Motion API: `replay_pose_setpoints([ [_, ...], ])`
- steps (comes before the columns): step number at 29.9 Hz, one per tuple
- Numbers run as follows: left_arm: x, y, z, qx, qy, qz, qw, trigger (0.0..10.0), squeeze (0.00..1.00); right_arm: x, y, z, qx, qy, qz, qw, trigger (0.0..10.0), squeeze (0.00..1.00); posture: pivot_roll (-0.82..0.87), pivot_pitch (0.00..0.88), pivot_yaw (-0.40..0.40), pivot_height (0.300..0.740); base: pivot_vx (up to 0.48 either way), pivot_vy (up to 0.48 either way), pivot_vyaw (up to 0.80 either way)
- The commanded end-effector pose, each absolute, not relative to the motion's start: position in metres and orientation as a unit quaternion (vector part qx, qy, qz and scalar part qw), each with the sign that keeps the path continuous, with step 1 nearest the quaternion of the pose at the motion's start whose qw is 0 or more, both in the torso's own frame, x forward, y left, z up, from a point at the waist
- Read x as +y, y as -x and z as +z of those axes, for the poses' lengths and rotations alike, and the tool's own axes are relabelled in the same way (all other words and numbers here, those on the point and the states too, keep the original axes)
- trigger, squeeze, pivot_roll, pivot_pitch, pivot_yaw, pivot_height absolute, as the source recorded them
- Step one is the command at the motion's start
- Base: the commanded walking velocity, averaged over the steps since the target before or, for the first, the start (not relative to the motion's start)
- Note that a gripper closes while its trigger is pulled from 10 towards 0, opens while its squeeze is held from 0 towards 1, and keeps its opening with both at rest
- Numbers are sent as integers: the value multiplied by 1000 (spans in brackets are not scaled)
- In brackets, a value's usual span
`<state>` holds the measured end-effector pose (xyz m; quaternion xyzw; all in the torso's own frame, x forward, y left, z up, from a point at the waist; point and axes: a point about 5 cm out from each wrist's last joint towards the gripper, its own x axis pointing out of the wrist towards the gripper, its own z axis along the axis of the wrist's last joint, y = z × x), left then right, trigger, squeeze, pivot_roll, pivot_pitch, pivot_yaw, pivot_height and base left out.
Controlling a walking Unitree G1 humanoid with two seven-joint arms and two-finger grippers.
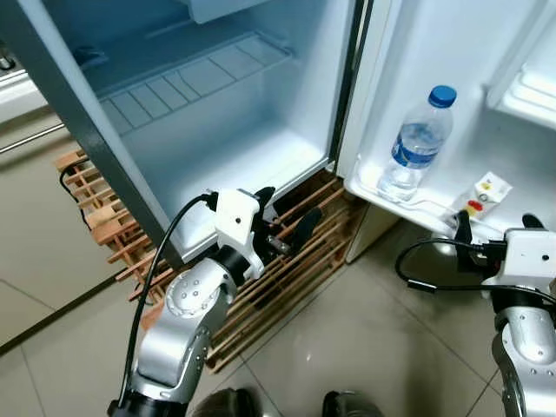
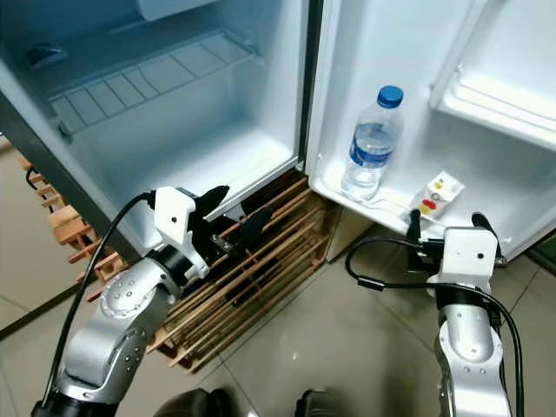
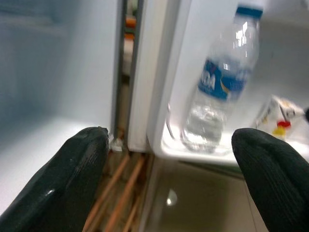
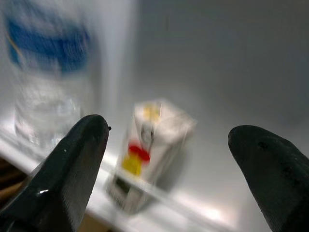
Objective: Restocking fridge
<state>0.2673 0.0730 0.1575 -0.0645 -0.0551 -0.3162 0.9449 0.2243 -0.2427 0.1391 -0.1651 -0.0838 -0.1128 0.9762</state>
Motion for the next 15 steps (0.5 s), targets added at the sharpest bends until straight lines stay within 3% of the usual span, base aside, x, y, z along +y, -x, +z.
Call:
replay_pose_setpoints([
  [1,73,-271,158,-62,58,-307,948,10000,0,-237,-219,145,-102,176,-110,973,10000,0,-151,0,7,740,0,0,0],
  [5,84,-279,152,-47,36,-251,966,10000,0,-225,-208,144,-102,161,-79,978,10000,0,-155,0,11,740,0,0,0],
  [9,136,-275,130,-1,44,-114,993,10000,0,-224,-199,130,-90,127,-68,986,10000,0,-136,0,22,740,0,0,0],
  [10,136,-275,130,-1,44,-114,993,10000,0,-224,-199,130,-90,127,-68,986,10000,0,-136,0,22,740,0,0,0],
  [15,155,-277,128,-27,25,-30,999,10000,0,-224,-226,120,-76,90,-75,990,10000,0,-116,0,30,740,0,0,0],
])
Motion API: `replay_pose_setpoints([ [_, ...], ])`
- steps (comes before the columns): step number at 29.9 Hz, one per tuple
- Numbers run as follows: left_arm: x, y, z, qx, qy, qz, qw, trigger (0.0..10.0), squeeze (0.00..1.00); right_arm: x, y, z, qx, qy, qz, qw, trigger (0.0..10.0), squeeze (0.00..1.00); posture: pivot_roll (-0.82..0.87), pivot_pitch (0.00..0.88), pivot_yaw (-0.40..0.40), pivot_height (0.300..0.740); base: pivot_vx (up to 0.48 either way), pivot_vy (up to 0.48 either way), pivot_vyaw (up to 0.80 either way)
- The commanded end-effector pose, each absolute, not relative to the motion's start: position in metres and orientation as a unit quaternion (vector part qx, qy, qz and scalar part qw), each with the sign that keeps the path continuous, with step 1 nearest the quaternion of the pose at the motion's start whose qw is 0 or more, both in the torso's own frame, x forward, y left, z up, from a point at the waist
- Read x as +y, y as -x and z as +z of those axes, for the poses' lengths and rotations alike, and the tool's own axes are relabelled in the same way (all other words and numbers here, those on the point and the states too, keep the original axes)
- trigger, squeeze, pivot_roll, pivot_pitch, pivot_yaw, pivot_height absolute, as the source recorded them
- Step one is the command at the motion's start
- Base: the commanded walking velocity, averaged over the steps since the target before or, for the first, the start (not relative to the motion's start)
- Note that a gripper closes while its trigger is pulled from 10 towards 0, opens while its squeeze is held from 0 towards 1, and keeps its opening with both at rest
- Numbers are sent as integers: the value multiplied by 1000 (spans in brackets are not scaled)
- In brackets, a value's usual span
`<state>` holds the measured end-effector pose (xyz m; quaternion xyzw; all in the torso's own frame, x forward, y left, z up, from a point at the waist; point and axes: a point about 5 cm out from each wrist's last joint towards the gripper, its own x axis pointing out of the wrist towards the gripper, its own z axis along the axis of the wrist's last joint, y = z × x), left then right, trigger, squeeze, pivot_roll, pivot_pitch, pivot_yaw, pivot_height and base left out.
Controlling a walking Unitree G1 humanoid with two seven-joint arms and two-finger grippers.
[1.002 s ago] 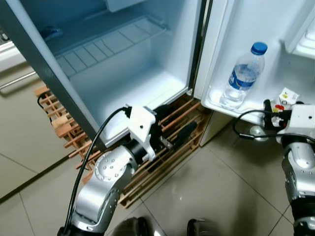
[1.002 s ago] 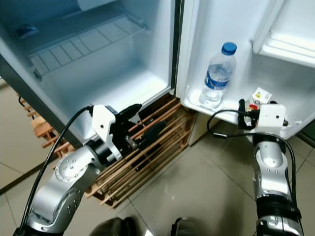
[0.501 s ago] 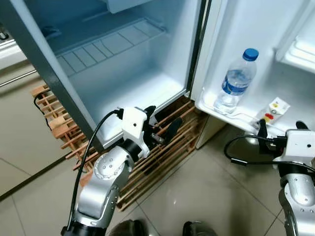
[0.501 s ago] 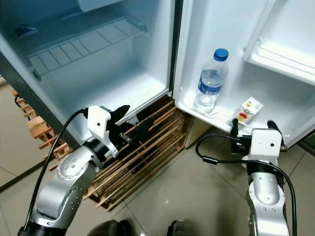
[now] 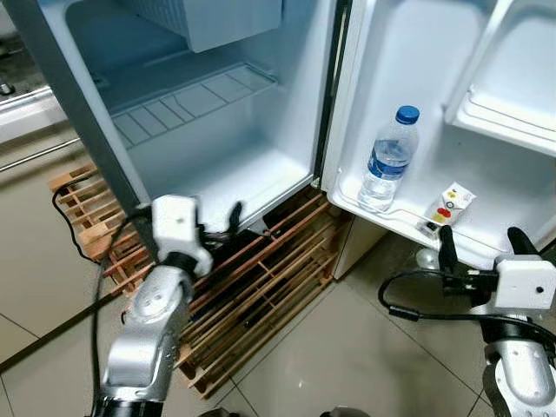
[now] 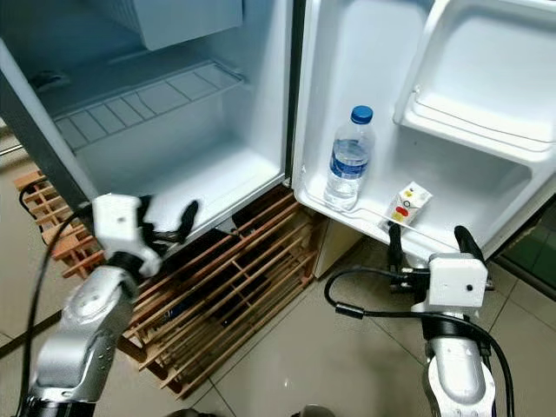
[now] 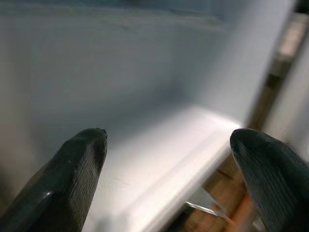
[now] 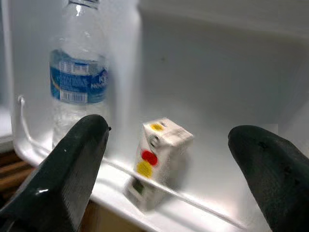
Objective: Restocking fridge
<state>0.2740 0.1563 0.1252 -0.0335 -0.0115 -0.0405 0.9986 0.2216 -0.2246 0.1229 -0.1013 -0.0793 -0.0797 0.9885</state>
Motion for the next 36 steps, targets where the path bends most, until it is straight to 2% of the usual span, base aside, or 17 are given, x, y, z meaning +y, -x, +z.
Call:
replay_pose_setpoints([
  [1,154,-278,128,-31,22,-27,999,10000,0,-223,-230,120,-76,87,-71,991,10000,0,-116,0,30,740,0,0,0],
  [3,150,-278,129,-39,32,-39,998,10000,0,-220,-240,122,-79,66,-71,992,10000,0,-118,0,25,740,0,0,0],
  [4,144,-275,130,-50,27,-62,996,10000,0,-210,-251,127,-85,51,-42,994,10000,0,-116,0,15,740,0,0,0],
  [8,135,-273,133,-63,21,-89,994,10000,0,-201,-265,134,-85,32,-12,996,10000,0,-107,0,-15,740,0,0,0],
  [14,120,-288,150,-93,28,-108,989,10000,0,-214,-283,137,-71,-58,-76,993,10000,0,-92,0,-33,740,0,0,0],
  [22,117,-290,157,-107,38,-105,988,10000,0,-202,-288,145,-87,-44,-55,994,10000,0,-97,0,-25,740,0,0,0],
  [36,108,-301,160,-96,31,-109,989,10000,0,-197,-291,140,-73,-8,-27,997,10000,0,-105,0,-3,740,0,0,0],
])
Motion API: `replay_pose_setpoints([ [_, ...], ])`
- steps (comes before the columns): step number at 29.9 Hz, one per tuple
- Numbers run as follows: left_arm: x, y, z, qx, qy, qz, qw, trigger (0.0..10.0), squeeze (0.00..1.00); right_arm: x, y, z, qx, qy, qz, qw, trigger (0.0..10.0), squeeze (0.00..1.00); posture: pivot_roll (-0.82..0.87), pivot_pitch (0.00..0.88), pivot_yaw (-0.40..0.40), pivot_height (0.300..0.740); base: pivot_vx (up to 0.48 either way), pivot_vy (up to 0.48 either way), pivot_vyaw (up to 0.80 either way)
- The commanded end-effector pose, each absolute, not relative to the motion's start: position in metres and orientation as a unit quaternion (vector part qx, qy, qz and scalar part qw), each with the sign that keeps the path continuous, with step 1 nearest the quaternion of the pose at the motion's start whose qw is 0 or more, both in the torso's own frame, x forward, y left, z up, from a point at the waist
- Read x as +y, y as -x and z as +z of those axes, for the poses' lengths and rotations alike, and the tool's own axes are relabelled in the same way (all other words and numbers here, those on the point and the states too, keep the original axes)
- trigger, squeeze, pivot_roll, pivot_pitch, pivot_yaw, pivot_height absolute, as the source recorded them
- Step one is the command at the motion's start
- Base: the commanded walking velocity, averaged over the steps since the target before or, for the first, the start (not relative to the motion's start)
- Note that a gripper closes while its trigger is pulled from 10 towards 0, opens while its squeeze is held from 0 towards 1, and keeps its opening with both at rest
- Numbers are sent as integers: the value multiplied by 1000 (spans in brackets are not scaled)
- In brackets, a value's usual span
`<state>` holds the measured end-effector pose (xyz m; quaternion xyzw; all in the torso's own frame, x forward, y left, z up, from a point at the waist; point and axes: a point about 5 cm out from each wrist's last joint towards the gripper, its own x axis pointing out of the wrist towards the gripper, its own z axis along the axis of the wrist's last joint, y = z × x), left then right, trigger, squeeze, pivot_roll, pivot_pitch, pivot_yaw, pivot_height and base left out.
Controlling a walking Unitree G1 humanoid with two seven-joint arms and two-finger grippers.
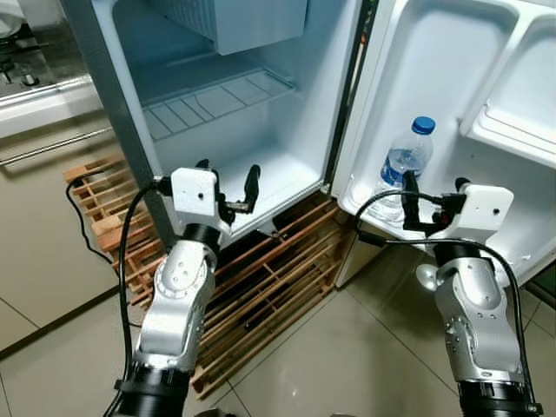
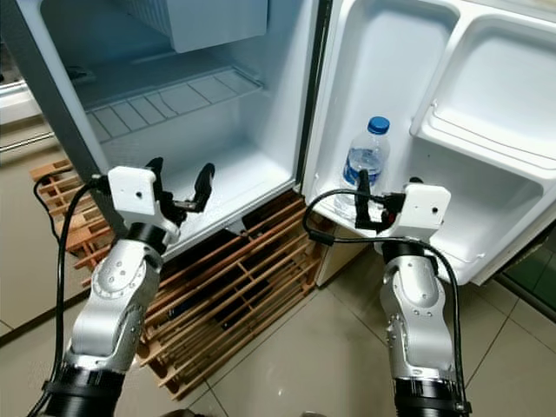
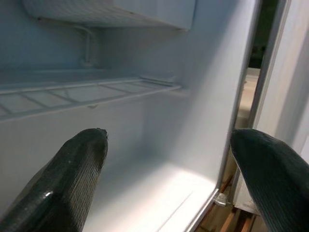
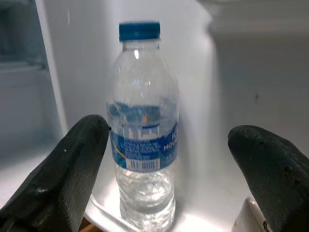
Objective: Restocking fridge
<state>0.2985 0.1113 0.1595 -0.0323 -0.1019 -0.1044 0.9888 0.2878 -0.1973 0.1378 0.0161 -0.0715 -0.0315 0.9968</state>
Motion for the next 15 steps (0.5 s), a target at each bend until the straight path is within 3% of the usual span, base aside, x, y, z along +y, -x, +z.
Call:
replay_pose_setpoints([
  [1,108,-302,160,-93,31,-109,989,10000,0,-197,-292,140,-72,-8,-27,997,10000,0,-105,0,-3,740,0,0,0],
  [15,108,-302,158,-88,29,-109,990,10000,0,-196,-296,139,-68,-6,-22,997,10000,0,-90,0,-7,740,0,0,0],
])
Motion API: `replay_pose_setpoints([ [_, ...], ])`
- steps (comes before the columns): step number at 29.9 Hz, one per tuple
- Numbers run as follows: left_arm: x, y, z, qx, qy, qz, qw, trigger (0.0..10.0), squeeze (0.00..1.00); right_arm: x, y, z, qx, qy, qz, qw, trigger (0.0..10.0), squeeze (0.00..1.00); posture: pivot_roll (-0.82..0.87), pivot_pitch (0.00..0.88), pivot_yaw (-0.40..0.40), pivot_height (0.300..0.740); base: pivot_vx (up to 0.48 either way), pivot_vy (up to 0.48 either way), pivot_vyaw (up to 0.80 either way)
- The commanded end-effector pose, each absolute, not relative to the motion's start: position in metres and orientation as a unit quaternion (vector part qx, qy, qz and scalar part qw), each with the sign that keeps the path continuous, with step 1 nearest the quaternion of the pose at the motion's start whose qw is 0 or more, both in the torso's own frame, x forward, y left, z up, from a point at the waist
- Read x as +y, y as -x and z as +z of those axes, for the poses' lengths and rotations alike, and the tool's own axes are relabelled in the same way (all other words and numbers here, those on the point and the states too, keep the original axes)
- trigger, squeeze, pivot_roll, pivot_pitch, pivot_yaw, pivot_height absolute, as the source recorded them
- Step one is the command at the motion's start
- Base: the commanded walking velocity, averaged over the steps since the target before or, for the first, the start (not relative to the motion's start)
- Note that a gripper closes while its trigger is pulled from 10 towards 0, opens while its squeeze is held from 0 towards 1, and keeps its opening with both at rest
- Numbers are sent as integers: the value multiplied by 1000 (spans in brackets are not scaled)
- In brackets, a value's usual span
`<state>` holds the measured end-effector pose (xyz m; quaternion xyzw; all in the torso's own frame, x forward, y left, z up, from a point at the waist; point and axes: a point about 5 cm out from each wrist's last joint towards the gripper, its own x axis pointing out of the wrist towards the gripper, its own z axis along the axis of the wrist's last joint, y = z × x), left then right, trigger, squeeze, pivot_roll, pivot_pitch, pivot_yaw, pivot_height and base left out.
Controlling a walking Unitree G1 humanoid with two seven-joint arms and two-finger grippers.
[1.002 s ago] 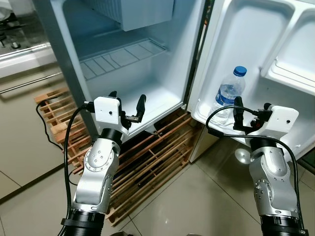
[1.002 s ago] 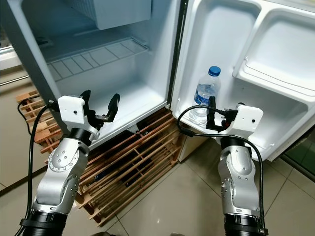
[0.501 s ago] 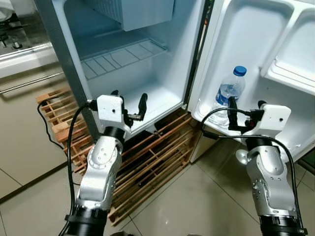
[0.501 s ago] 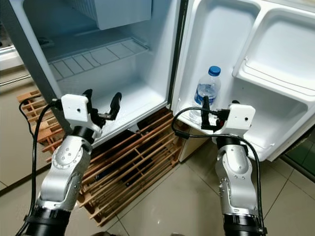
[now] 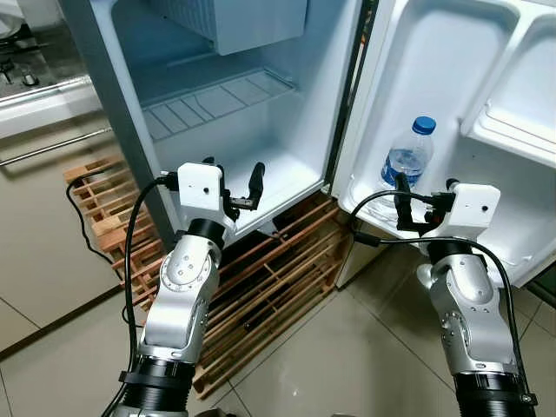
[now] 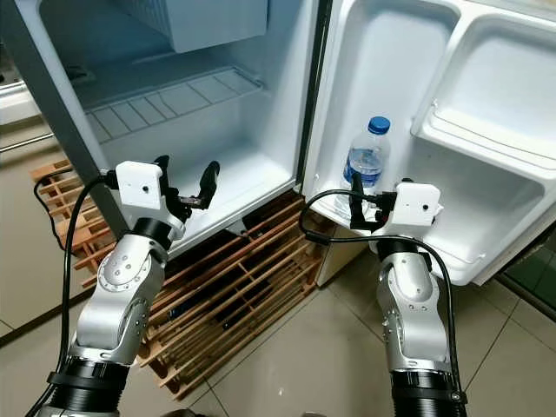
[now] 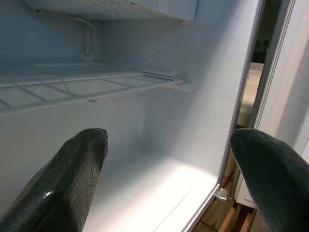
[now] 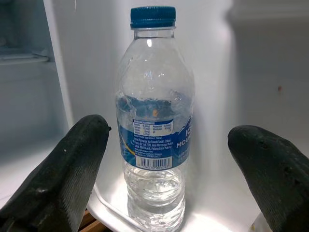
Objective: Restocking fridge
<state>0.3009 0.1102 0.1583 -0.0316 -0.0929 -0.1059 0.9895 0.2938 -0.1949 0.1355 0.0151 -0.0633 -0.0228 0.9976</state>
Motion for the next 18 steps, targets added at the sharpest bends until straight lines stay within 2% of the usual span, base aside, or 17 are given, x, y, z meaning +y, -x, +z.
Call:
replay_pose_setpoints([
  [1,108,-302,158,-88,29,-109,990,10000,0,-196,-296,139,-68,-6,-22,997,10000,0,-90,0,-7,740,0,0,0],
  [11,111,-297,152,-72,31,-116,990,10000,0,-194,-279,137,-80,-6,-27,996,10000,0,-97,0,0,740,0,0,0],
  [18,108,-299,152,-71,31,-119,990,10000,0,-197,-281,141,-90,8,-32,995,10000,0,-102,0,0,740,0,0,0],
])
